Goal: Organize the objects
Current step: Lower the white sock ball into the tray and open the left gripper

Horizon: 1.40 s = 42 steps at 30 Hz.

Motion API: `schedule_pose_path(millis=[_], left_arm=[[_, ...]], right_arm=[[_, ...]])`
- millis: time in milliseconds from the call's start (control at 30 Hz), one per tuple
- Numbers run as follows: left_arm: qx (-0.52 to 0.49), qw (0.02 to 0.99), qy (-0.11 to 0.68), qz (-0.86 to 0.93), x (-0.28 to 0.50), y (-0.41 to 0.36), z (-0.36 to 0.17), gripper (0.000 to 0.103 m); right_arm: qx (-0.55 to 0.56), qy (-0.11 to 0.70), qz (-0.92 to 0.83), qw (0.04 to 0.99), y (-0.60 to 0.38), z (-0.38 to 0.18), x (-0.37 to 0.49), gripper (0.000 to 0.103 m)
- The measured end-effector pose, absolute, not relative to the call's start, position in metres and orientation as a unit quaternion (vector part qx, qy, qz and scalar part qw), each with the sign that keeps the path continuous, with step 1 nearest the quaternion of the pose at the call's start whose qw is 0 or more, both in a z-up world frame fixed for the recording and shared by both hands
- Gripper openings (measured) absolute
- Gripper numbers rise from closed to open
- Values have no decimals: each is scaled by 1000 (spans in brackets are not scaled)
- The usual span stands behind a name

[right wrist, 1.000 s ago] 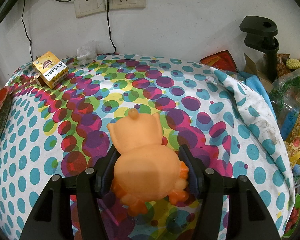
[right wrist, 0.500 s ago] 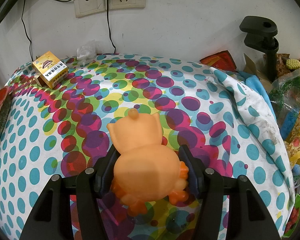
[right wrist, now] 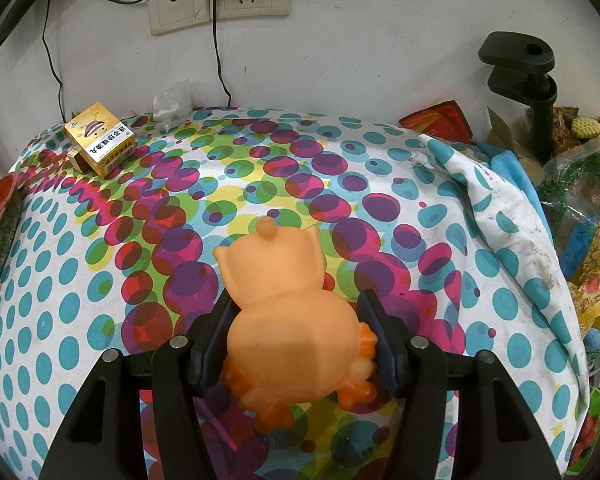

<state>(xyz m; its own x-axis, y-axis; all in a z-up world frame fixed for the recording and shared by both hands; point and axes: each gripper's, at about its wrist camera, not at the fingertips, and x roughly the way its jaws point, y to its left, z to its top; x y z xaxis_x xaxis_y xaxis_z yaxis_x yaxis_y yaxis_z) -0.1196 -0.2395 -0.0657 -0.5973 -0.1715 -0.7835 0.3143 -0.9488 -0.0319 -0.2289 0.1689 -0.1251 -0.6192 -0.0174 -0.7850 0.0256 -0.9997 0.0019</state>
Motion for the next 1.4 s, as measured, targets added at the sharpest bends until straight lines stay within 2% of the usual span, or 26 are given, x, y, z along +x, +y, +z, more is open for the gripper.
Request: schedule_pose_path(millis=[567,1067,1400], left_arm=[[446,101,39,-888,-173,-209,-76,61],[468,121,14,-875,-179,-206,-90,63],[464,116,26,-878,-165,-206,-77,70]], right_arm=[[436,5,-900,11,169,-126,-230,59],[437,3,-899,7,171,-126,-232,62],[438,4,-899,5,169,-126,-232,62]])
